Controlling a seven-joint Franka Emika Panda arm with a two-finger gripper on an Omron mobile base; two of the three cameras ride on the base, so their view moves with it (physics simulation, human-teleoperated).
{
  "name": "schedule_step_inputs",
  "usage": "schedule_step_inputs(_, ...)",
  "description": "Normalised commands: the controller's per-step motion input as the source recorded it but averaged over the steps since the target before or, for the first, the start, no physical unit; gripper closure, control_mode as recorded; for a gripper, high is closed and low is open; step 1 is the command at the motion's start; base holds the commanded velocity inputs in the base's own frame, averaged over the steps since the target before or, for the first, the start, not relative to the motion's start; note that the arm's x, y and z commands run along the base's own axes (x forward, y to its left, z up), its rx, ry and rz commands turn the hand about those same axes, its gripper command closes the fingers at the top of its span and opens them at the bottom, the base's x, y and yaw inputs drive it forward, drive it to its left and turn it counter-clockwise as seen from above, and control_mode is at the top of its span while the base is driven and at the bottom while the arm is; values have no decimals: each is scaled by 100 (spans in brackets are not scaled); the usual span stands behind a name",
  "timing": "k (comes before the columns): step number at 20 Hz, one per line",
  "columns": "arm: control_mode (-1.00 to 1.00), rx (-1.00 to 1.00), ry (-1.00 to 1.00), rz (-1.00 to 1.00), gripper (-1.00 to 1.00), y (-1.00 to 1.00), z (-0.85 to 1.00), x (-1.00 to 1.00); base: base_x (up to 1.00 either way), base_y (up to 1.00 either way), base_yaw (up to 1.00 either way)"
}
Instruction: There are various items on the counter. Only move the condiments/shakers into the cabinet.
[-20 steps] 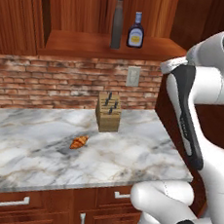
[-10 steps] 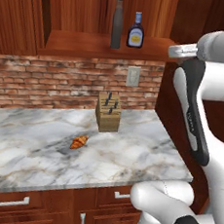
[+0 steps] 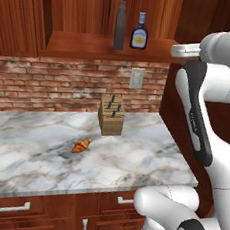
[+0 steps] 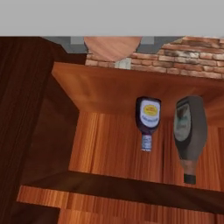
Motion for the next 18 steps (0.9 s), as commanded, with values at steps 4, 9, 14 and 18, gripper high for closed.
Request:
schedule_step_inputs(4, -100, 0, 7, 0, 100, -4, 0, 44, 0, 0, 0)
schedule_step_inputs(9, -100, 0, 4, 0, 100, -1, 0, 47, 0, 0, 0)
schedule_step_inputs(14, -100, 0, 3, 0, 100, 0, 0, 46, 0, 0, 0)
schedule_step_inputs(18, -100, 0, 0, 0, 100, -5, 0, 36, 0, 0, 0)
